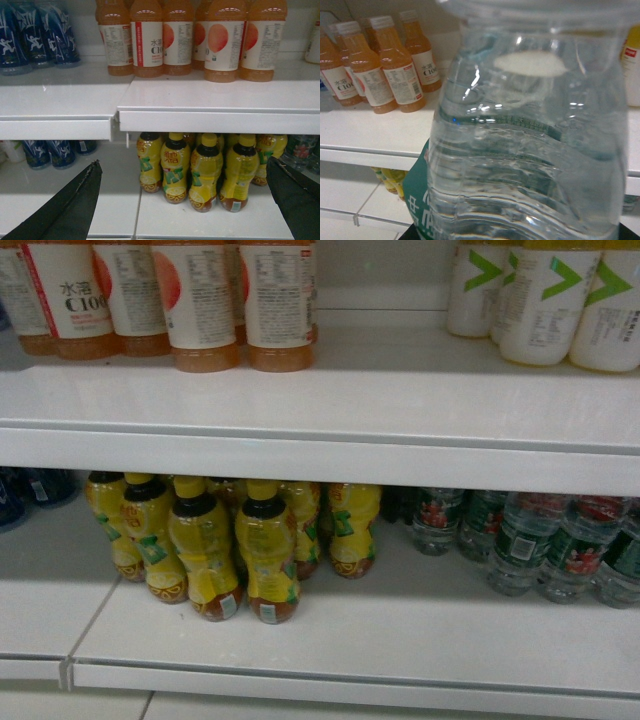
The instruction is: Move water from second to third shelf
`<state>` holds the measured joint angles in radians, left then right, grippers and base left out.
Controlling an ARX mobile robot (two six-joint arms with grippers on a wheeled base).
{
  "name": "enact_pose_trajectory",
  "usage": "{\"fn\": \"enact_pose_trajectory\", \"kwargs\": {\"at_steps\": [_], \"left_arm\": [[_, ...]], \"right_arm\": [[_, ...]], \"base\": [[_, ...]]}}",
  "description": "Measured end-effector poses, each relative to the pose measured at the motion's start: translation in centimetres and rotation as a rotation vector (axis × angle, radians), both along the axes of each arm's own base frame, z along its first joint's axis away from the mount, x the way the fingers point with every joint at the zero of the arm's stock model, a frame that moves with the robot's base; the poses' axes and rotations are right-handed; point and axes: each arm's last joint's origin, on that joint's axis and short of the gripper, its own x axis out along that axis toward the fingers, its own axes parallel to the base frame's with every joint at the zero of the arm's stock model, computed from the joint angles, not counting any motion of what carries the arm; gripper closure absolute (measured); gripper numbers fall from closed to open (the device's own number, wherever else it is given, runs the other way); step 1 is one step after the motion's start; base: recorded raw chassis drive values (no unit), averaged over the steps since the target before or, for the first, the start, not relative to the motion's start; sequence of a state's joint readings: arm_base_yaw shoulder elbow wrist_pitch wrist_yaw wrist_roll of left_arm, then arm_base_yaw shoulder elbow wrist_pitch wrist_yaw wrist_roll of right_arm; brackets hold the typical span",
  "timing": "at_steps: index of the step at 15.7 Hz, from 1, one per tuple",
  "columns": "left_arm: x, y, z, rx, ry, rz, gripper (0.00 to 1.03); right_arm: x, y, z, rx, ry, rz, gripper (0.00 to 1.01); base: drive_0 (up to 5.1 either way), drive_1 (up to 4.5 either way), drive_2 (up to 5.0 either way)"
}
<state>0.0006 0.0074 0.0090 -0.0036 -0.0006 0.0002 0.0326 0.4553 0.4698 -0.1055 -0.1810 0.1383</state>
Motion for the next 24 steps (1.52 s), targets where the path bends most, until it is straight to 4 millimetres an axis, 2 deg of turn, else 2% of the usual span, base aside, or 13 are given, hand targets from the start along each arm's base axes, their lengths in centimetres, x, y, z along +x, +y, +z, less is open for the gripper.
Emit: {"fn": "enact_pose_trajectory", "kwargs": {"at_steps": [24], "left_arm": [[0.0,0.0,0.01,0.0,-0.002,0.0,0.05]], "right_arm": [[0.01,-0.01,-0.02,0.0,0.002,-0.001,0.6]], "base": [[-4.6,2.22,2.2]]}}
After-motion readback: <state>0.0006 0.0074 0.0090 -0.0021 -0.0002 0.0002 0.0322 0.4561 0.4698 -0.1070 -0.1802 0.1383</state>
